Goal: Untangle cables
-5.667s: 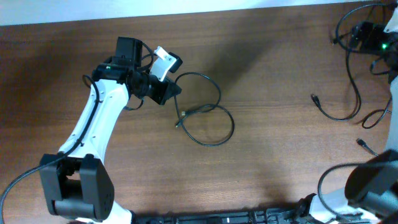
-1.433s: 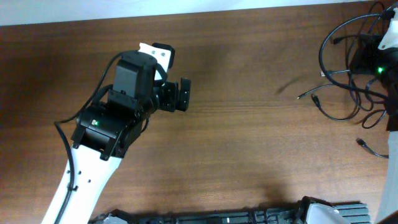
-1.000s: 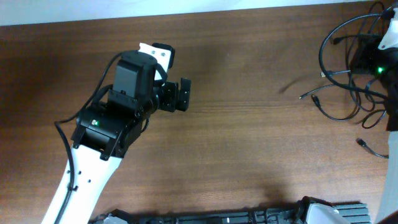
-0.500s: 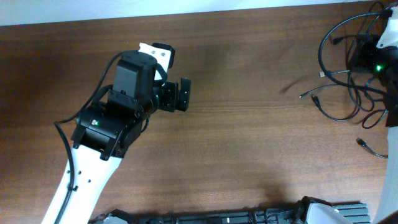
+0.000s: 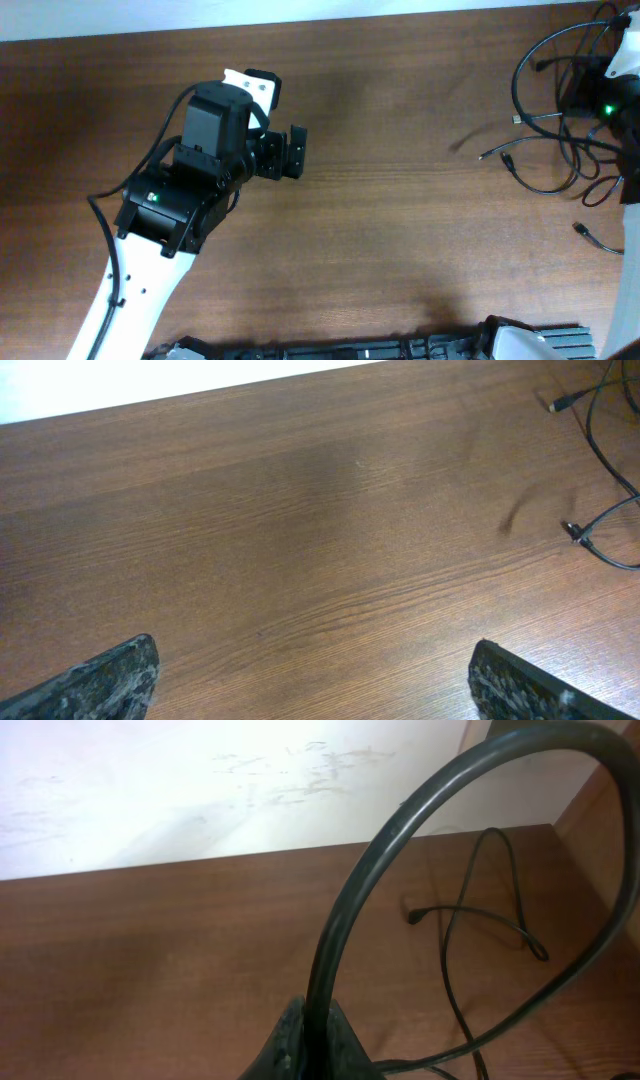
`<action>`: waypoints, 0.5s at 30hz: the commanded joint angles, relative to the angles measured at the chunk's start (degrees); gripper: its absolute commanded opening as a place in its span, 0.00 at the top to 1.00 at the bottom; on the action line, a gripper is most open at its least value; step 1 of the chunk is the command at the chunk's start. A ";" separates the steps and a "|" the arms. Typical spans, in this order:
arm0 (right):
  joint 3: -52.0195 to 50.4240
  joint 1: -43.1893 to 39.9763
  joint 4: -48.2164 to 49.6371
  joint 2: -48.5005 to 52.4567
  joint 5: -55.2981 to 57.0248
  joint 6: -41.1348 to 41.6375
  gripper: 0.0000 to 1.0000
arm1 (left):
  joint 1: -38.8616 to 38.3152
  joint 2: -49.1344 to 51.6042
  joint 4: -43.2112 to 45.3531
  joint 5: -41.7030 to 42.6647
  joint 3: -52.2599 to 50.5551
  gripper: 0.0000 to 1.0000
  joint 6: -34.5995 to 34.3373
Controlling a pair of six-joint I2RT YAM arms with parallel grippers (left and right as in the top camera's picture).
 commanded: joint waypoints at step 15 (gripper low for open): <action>0.74 -0.35 18.51 11.54 6.08 0.46 0.96 | -0.02 -0.15 0.09 -0.63 0.61 0.01 0.94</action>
